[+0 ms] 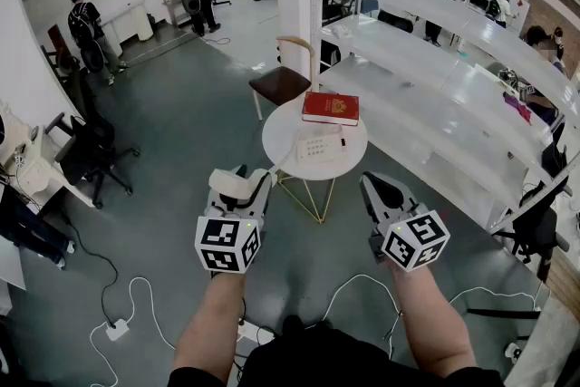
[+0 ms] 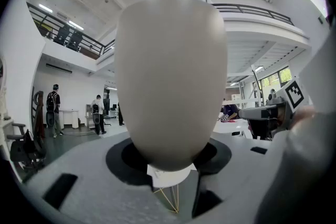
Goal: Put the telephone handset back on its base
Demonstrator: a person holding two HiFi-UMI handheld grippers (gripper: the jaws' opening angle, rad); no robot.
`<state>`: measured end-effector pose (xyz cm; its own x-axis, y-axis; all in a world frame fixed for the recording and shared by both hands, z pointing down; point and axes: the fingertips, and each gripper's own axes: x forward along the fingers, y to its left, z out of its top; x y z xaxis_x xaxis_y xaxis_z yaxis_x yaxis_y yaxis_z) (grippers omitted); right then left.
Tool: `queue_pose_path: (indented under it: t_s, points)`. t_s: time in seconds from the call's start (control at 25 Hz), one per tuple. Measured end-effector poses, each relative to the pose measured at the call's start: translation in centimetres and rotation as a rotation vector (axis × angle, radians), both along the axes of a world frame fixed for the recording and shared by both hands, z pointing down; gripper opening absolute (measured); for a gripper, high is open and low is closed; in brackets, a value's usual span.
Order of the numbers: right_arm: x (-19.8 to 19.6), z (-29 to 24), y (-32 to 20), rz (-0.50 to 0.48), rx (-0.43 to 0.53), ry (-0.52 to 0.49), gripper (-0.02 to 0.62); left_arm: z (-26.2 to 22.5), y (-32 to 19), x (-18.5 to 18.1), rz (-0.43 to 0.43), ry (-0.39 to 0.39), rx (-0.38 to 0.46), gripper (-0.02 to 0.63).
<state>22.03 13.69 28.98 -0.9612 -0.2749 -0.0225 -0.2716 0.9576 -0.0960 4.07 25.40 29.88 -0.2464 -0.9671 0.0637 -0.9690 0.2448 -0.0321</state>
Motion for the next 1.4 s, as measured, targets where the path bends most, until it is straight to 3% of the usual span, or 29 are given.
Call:
queue_pose_path:
  t_s: [0.4, 1.0, 1.4]
  points:
    - [0.3, 0.0, 0.1, 0.005, 0.014, -0.002, 0.003, 1.5, -0.5, 1.9, 0.005, -0.014, -0.034, 0.207]
    - [5.7, 0.6, 0.5, -0.052, -0.065, -0.035, 0.005, 1.3, 0.8, 5.6, -0.030, 0.003, -0.025, 0.207]
    - [3.0, 1.6, -1.1, -0.075, -0.107, -0.024, 0.005, 1.2, -0.2, 2.5, -0.038, 0.006, -0.005, 0.207]
